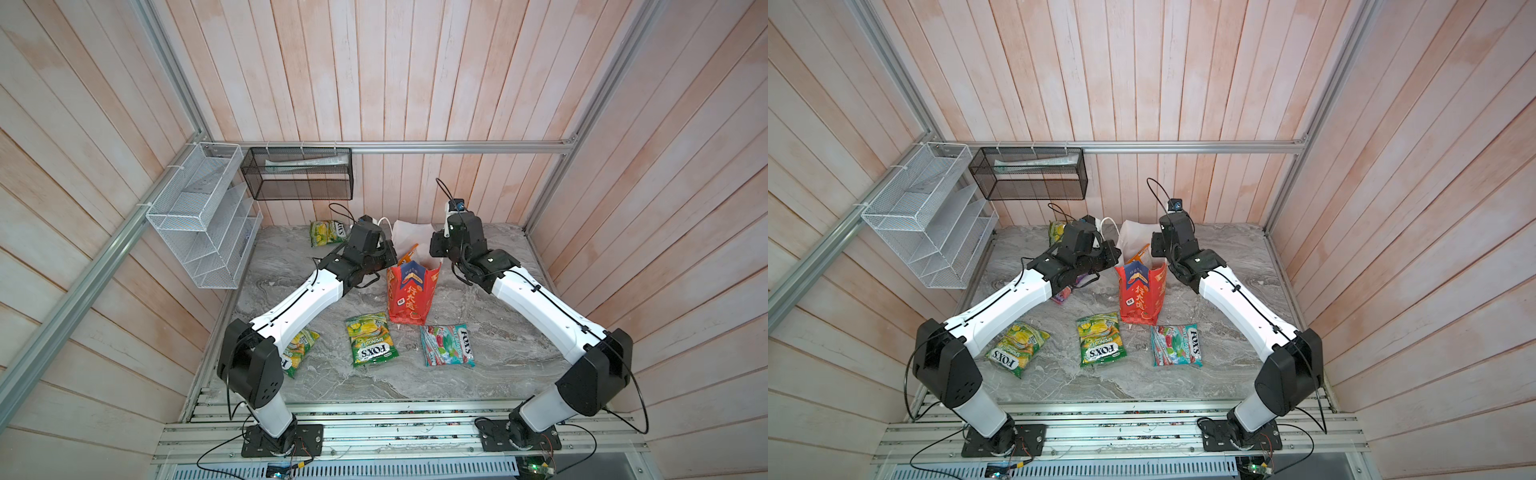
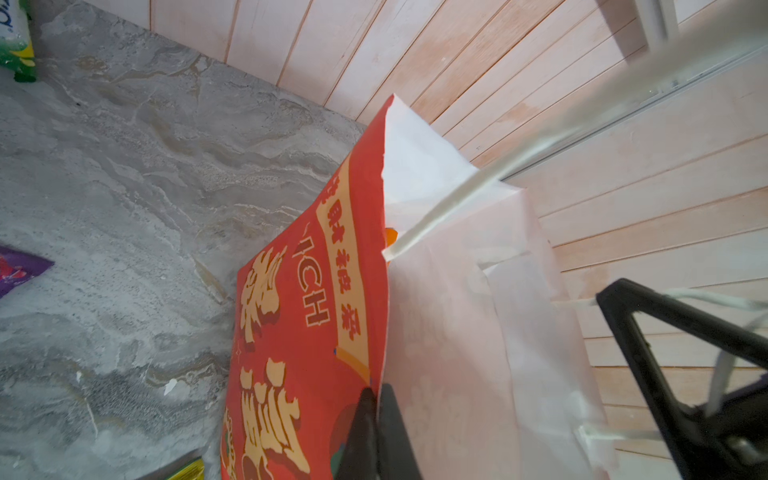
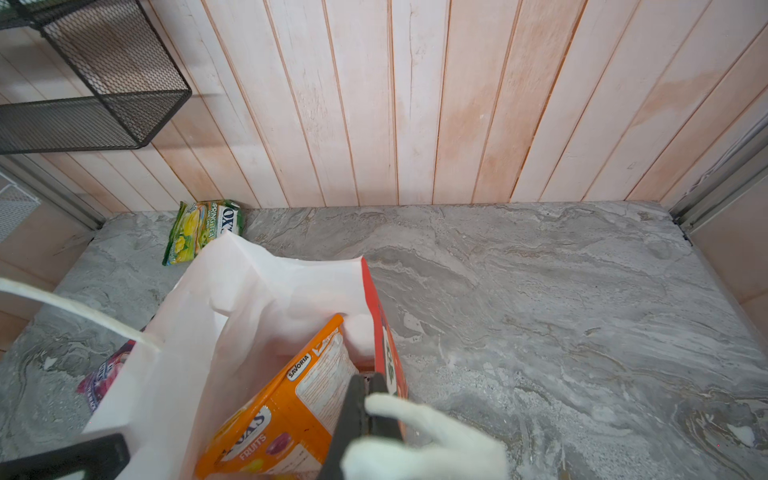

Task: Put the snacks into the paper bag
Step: 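Open the right gripper and push the packet down into the bag, then move the right gripper down to the teal Mint Blossom packet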

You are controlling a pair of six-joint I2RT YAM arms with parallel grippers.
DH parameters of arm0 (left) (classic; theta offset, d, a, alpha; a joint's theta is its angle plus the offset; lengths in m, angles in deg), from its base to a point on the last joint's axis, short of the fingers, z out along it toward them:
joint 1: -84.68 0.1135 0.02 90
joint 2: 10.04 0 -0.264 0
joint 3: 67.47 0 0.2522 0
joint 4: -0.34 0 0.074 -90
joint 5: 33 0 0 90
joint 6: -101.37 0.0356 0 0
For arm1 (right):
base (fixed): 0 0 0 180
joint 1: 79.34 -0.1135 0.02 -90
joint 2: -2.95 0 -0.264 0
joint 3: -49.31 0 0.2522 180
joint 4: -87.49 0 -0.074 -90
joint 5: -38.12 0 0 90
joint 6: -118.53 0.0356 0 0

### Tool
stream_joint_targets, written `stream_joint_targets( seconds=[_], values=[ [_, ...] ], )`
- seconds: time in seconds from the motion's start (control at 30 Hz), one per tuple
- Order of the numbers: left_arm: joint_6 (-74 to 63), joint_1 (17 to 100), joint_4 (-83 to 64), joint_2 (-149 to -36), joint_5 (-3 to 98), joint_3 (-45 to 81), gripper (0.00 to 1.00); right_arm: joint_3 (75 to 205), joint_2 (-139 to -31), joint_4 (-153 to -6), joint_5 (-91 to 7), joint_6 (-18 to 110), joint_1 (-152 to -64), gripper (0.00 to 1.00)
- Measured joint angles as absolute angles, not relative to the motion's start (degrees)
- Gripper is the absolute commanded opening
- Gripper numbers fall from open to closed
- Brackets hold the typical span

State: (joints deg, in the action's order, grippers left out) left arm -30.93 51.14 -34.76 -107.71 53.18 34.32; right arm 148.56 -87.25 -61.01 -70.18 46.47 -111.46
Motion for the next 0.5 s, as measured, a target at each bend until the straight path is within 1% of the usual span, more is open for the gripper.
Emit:
stream_joint_targets(
  seconds=[0.07, 0.17, 0.2, 0.23, 0.27, 0.3, 0.33, 0.37, 0.47, 0.5],
  values=[
    [-30.2, 51.0, -35.8, -109.8, 53.6, 37.3, 0.00, 150.5, -88.6, -60.6, -69.9, 46.3, -110.5, 0.00],
    [-30.0, 51.0, -36.2, -110.5, 54.0, 37.8, 0.00, 152.6, -90.0, -60.6, -68.9, 46.3, -108.9, 0.00],
    [-30.0, 51.0, -36.1, -110.5, 54.0, 37.8, 0.00, 152.6, -90.0, -60.6, -68.6, 46.3, -108.3, 0.06],
    [-30.0, 51.0, -35.8, -110.5, 54.0, 37.5, 0.00, 152.6, -90.0, -60.6, -68.3, 46.3, -107.9, 0.16],
    [-30.0, 51.0, -35.0, -110.5, 54.0, 37.0, 0.00, 152.6, -90.0, -60.6, -67.8, 46.5, -107.4, 0.29],
    [-30.0, 51.0, -34.1, -110.5, 53.9, 36.3, 0.00, 152.5, -90.0, -60.7, -67.0, 46.6, -107.0, 0.46],
    [-30.0, 51.0, -33.4, -110.5, 53.8, 35.7, 0.00, 152.5, -90.0, -60.8, -66.2, 46.5, -106.9, 0.56],
    [-30.0, 51.0, -32.8, -110.5, 53.8, 35.3, 0.00, 152.3, -89.9, -60.7, -65.2, 46.6, -106.9, 0.64],
    [-30.0, 51.0, -31.9, -110.5, 53.8, 35.0, 0.00, 151.1, -89.3, -60.5, -62.3, 47.2, -106.9, 0.83],
    [-30.0, 51.0, -31.8, -110.5, 53.8, 35.0, 0.00, 149.7, -88.3, -60.5, -61.4, 47.6, -107.0, 0.87]
  ],
)
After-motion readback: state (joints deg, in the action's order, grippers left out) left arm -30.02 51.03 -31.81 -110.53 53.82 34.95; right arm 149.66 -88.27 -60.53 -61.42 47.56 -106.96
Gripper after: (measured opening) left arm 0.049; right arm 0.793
